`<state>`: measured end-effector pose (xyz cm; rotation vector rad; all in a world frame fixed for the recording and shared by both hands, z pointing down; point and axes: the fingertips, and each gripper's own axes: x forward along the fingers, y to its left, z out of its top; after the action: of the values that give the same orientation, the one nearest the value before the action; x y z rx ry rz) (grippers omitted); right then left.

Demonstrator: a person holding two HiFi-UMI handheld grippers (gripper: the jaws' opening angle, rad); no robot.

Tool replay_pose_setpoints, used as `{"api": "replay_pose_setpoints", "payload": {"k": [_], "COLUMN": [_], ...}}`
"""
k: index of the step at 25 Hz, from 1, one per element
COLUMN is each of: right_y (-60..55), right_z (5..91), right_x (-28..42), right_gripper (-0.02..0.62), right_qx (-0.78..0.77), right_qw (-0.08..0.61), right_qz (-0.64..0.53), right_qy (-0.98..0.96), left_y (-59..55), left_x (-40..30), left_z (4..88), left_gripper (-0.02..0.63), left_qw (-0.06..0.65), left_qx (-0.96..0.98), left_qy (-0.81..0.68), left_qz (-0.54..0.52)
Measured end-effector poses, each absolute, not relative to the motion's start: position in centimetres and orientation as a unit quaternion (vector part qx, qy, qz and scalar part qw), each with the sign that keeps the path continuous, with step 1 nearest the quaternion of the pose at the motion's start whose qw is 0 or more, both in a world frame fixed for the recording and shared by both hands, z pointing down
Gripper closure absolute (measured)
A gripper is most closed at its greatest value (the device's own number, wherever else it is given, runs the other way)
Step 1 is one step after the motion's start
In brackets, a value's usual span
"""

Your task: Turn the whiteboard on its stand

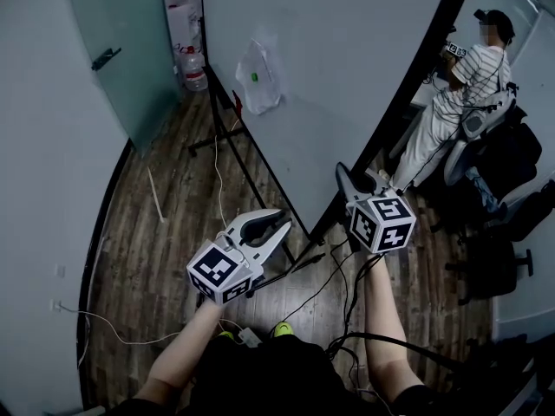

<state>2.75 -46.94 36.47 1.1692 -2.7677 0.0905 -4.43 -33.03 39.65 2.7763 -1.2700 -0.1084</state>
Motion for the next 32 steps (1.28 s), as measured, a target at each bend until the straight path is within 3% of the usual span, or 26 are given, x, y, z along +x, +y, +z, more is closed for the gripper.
{"api": "replay_pose_setpoints", "payload": {"k": [15, 32], "right_y": [-44.5, -38.9], "right_z": [36.8, 36.3], "right_x": [3.4, 9.9], "right_gripper": [0.549, 0.549], "right_qx": [0.377, 0.39], "right_qw": [0.062, 0.076], "right_qz": [0.034, 0.043], "right_qy": [-0.923, -0.917], "left_y": [-30.5, -29.5], "left_x": [-2.6, 0.5], "left_z": [39.1, 38.1], "left_gripper": [0.552, 0.552], "left_qw": [0.03, 0.022], "left_qx": [0.902, 0.912], "left_qy": [-0.429, -0.407], "left_qz": [-0.035, -0.034]}}
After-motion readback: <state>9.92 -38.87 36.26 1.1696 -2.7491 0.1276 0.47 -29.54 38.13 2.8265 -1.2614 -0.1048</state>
